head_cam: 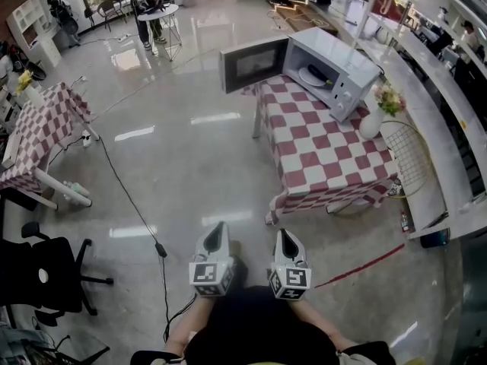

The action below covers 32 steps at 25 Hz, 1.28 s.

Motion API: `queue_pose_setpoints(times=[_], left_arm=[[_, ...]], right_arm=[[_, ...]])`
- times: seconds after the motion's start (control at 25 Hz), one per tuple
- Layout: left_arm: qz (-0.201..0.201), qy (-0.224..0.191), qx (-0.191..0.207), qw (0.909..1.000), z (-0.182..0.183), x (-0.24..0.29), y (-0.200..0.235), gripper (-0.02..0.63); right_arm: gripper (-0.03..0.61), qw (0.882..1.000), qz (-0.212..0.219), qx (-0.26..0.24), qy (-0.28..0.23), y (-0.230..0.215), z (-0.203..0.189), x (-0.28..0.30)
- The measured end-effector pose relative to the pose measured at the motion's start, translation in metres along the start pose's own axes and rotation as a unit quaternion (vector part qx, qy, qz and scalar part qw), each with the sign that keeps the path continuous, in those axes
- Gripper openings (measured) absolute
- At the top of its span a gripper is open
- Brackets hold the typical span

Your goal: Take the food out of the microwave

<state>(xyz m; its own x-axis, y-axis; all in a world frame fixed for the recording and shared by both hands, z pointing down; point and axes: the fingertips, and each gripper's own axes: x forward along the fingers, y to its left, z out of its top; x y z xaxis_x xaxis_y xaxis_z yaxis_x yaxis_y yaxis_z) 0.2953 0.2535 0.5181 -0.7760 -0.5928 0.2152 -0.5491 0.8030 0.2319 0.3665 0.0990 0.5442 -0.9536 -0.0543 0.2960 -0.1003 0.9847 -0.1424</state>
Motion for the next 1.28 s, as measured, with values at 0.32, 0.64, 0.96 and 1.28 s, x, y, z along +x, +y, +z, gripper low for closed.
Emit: queue_pose_setpoints(times=[0.32, 0.64, 0.96, 1.28], left_arm=[[0.009, -0.004, -0.018, 0.9998, 0.019, 0.037, 0.024, 0.008], [0.000, 0.000, -0.026, 0.9997, 0.031, 0.074, 0.045, 0.008], [-0.002, 0.006, -0.023, 0.9997, 0.040, 0.104, 0.067, 0.008], [-0.013, 0.003, -0.020, 0.9997, 0.049, 0.128, 0.085, 0.008]], right_arm=[[0.001, 1.000, -0.002, -0.005, 0.003, -0.004, 0.019, 0.043], [0.002, 1.000, -0.005, -0.005, 0.007, 0.001, 0.027, 0.083], [0.002, 1.000, -0.003, 0.005, 0.006, 0.006, 0.033, 0.118], [0.002, 1.000, -0.016, 0.003, -0.002, 0.009, 0.041, 0.147]])
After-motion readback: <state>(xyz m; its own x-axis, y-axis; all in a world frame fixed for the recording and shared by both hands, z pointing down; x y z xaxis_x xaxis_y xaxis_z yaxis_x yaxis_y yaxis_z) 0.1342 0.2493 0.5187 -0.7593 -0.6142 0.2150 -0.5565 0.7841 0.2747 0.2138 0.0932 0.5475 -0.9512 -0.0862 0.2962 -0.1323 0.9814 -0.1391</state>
